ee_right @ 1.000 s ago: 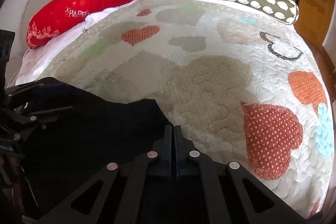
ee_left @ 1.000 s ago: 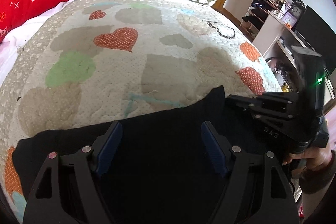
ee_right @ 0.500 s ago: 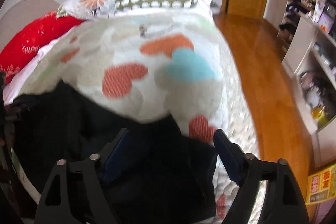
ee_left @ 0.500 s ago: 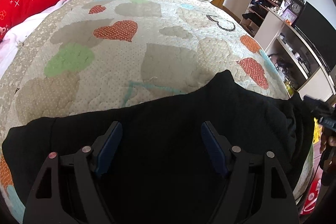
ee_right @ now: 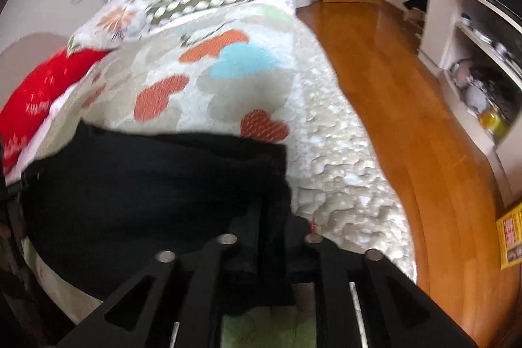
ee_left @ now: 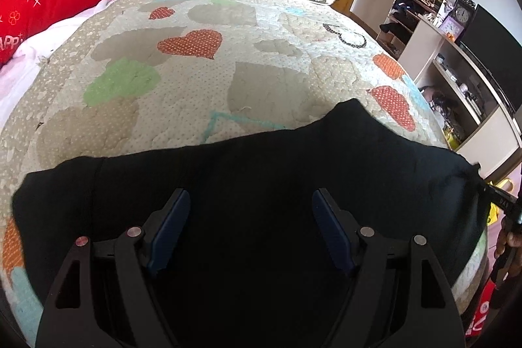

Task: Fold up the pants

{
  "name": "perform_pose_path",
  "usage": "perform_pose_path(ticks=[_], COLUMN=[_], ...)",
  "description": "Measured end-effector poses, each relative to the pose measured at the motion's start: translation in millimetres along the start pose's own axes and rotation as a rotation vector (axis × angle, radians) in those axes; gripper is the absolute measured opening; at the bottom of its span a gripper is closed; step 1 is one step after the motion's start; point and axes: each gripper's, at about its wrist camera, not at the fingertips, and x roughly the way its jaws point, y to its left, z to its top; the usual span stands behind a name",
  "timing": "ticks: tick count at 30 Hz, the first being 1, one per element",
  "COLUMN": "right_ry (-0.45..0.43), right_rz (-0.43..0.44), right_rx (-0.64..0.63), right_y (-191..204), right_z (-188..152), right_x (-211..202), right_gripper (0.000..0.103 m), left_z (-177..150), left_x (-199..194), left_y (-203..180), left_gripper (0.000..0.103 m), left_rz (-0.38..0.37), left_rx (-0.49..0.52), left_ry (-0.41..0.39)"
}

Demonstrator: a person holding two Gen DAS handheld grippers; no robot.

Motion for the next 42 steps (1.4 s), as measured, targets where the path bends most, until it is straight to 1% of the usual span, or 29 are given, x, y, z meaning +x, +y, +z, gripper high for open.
perform_pose_path(ticks=[1,2,3,5,8,10,12,13,15,18,20,21,22,23,25,26,28,30,31,32,34,35,36,37,38,39,40,41,42], right_ry=[-0.017,-0.046,-0.074,-0.100,-0.099,-0.087,-0.081,-0.058,-0.027,-0.001,0.025,0.050,0.073,0.082,0.059,0.037,0.017,0.048,0.063,0.060,0.043,0.024,0.010,0.008,0.011,0.009,0.005,0.003,0.005], right_rz=[-0.020,-0.030,0.000,0.089,0.275,0.328,0.358,0.375,0.374,0.353,0.357,0.354,0.361,0.368,0.366,0.366,0.367,0.350,0.323,0.308,0.293,0.275,0.264,0.267,0.290,0.322,0.365,0.409,0.439], right_rx=[0.002,-0.009,-0.029,-0.045,-0.119,-0.191,-0.239,-0.244,-0.267,-0.326,-0.344,-0.351,-0.362,-0.372,-0.381,-0.378,-0.346,-0.347,-0.371,-0.384,-0.390,-0.379,-0.369,-0.367,-0.367,-0.368,-0.377,-0.406,-0.442], right_y=[0,3,11,28,76,113,149,167,192,230,246,252,257,259,261,259,253,255,260,264,264,262,259,257,257,258,261,269,278], right_z=[2,5,10,15,21,23,27,33,39,49,53,54,53,52,55,58,64,61,56,55,57,58,59,59,57,54,47,38,29], right_x=[-7,-15,-22,-28,-19,-4,15,31,52,86,104,115,123,127,124,119,117,127,134,137,130,122,115,109,100,91,80,70,62], right_gripper=[0.045,0.047,0.047,0.047,0.049,0.053,0.056,0.057,0.062,0.062,0.061,0.053,0.038,0.015,0.005,0.002,0.001,0.001,0.001,0.001,0.001,0.006,0.013,0.016,0.023,0.033,0.039,0.050,0.056], left_z=[-1,-3,-4,-8,-14,-17,-20,-21,-22,-23,-20,-18,-17,-15,-13,-11,-7,-6,-6,-6,-8,-8,-9,-11,-13,-16,-18,-23,-26], left_x=[-6,-14,-19,-33,-47,-55,-60,-61,-62,-59,-53,-48,-43,-39,-33,-32,-32,-26,-19,-12,-13,-20,-26,-33,-41,-49,-54,-60,-65], left_y=[2,7,10,21,42,55,70,75,88,105,114,117,120,122,122,120,118,121,122,125,132,134,136,137,138,139,140,142,143], left_gripper=[0.077,0.077,0.077,0.077,0.077,0.077,0.077,0.077,0.077,0.077,0.078,0.079,0.079,0.079,0.079,0.079,0.079,0.080,0.081,0.081,0.080,0.080,0.080,0.080,0.080,0.080,0.080,0.080,0.080], left_rz=[-0.001,0.005,0.014,0.045,0.102,0.133,0.171,0.183,0.195,0.199,0.201,0.196,0.187,0.173,0.159,0.163,0.183,0.220,0.224,0.214,0.180,0.168,0.167,0.169,0.183,0.197,0.201,0.206,0.208], left_rx=[-0.007,-0.017,-0.024,-0.047,-0.093,-0.124,-0.155,-0.165,-0.195,-0.238,-0.264,-0.273,-0.284,-0.295,-0.296,-0.284,-0.260,-0.255,-0.254,-0.257,-0.293,-0.303,-0.306,-0.309,-0.310,-0.306,-0.305,-0.308,-0.314], left_ry=[-0.008,-0.019,-0.027,-0.051,-0.076,-0.091,-0.102,-0.103,-0.101,-0.092,-0.088,-0.080,-0.069,-0.059,-0.051,-0.059,-0.079,-0.078,-0.060,-0.040,-0.038,-0.039,-0.045,-0.054,-0.060,-0.065,-0.068,-0.072,-0.075])
